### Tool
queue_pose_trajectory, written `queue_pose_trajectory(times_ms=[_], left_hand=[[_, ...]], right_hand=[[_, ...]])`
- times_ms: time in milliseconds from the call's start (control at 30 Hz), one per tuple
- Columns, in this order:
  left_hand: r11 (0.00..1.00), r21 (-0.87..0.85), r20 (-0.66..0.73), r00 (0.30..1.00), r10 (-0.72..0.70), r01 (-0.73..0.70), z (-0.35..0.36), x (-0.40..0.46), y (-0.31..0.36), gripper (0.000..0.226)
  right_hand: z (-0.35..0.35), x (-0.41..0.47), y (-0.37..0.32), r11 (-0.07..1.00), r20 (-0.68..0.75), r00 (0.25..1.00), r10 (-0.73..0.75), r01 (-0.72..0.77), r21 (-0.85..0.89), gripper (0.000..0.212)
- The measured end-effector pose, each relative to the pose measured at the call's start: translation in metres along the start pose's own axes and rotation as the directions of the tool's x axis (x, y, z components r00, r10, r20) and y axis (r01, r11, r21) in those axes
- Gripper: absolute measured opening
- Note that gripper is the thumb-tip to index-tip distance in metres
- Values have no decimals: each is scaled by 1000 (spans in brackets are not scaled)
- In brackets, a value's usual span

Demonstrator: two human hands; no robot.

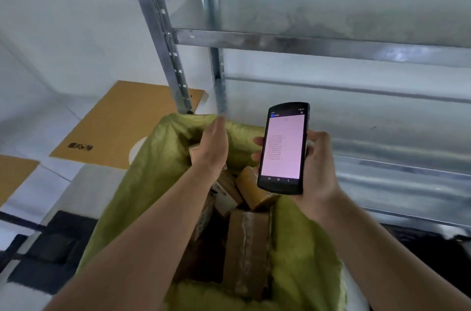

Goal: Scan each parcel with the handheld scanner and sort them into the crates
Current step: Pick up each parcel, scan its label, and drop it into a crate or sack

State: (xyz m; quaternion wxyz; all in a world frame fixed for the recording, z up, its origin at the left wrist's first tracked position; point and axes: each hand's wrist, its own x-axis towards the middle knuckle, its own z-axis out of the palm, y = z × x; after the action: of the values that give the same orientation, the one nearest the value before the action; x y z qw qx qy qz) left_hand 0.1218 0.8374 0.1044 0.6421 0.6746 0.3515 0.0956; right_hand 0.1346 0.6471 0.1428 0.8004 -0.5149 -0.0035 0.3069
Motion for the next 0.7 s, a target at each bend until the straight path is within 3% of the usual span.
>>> queue_pose_trajectory(times_ms=[133, 367, 567, 700], left_hand=[[992, 20, 154, 981, 118, -122, 15, -20, 11, 59], [970, 58, 409, 892, 193, -237, 106, -90, 6, 50], [972, 111, 558, 822, 111, -206, 238, -191, -18, 47], [979, 147, 651, 759, 9, -138, 327, -269, -47, 42]], right_hand=[[-4, -41, 2, 998, -112, 992, -60, 59, -10, 59], [-81, -134, -8, 984, -339, 933, -123, 160, 82, 63], [-195, -233, -12, 942, -528, 836, -147, 282, 183, 60], [-279, -303, -14, 935, -615, 783, -99, 285, 212, 62]])
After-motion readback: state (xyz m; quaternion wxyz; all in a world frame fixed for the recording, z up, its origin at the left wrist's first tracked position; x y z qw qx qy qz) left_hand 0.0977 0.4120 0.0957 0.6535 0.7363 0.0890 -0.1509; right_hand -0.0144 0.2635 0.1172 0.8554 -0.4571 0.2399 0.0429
